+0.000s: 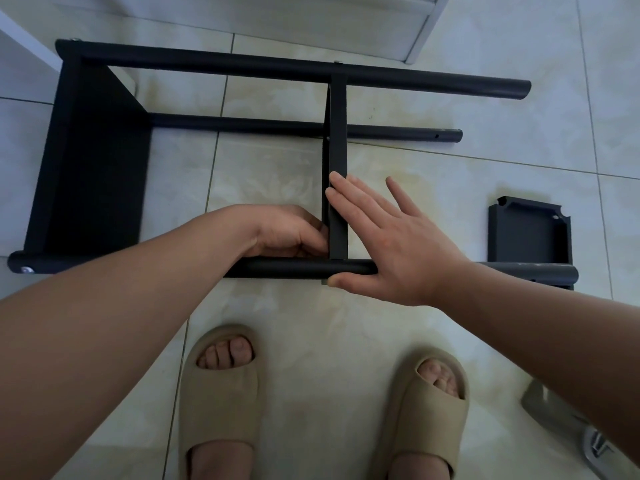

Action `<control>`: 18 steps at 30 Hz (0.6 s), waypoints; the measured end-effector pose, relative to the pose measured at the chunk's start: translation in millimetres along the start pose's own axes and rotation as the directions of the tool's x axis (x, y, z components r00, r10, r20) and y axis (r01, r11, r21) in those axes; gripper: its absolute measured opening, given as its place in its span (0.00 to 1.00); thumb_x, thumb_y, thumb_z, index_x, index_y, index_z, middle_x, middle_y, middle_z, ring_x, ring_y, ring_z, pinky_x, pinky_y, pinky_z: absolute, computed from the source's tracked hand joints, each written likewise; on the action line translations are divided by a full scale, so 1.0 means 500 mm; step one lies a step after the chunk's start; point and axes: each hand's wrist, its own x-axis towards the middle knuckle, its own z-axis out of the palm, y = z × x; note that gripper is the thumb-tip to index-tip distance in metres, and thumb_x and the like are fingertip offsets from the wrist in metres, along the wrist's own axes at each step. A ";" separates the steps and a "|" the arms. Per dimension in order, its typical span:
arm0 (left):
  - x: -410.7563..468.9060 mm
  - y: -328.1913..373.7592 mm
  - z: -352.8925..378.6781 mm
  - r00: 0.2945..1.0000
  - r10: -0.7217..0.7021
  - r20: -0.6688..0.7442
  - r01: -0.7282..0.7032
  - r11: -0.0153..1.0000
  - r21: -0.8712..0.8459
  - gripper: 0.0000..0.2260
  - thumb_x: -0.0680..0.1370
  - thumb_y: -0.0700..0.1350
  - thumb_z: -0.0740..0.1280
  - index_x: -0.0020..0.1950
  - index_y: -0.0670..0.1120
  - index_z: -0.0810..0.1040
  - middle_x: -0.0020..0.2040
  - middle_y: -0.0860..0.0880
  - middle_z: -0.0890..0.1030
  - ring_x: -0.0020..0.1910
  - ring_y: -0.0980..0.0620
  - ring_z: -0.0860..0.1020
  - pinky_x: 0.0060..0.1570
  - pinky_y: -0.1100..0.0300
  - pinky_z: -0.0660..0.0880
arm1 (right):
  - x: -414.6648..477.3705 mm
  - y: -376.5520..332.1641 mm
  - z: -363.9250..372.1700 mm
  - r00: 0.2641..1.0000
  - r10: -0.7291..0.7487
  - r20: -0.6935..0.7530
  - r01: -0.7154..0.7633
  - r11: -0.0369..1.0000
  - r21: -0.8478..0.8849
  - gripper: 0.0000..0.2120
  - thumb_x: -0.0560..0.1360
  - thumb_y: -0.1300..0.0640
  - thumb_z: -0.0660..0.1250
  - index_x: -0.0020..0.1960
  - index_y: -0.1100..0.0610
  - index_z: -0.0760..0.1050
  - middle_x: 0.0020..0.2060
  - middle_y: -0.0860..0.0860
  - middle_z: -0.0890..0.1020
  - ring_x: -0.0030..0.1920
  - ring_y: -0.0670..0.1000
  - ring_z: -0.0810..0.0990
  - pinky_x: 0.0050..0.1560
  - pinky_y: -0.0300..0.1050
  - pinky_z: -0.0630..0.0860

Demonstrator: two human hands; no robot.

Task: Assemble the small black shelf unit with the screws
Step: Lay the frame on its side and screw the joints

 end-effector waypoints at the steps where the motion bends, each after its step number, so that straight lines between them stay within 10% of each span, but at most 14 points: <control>1: 0.002 -0.001 0.000 1.000 0.005 -0.005 -0.005 1.000 0.000 0.09 0.77 0.31 0.64 0.56 0.35 0.77 0.36 0.44 0.80 0.32 0.53 0.81 0.33 0.65 0.77 | 0.000 0.000 0.000 1.000 -0.001 -0.001 0.001 1.000 -0.001 0.49 0.74 0.24 0.48 0.83 0.55 0.45 0.83 0.48 0.43 0.82 0.49 0.43 0.81 0.60 0.44; 18: 0.005 -0.005 -0.007 0.999 -0.025 0.047 0.025 1.000 0.005 0.07 0.77 0.34 0.65 0.53 0.37 0.80 0.43 0.40 0.83 0.42 0.48 0.83 0.42 0.59 0.80 | 0.000 -0.002 0.000 1.000 -0.005 -0.019 0.005 1.000 0.002 0.49 0.74 0.25 0.49 0.83 0.56 0.46 0.83 0.49 0.44 0.82 0.49 0.43 0.81 0.59 0.45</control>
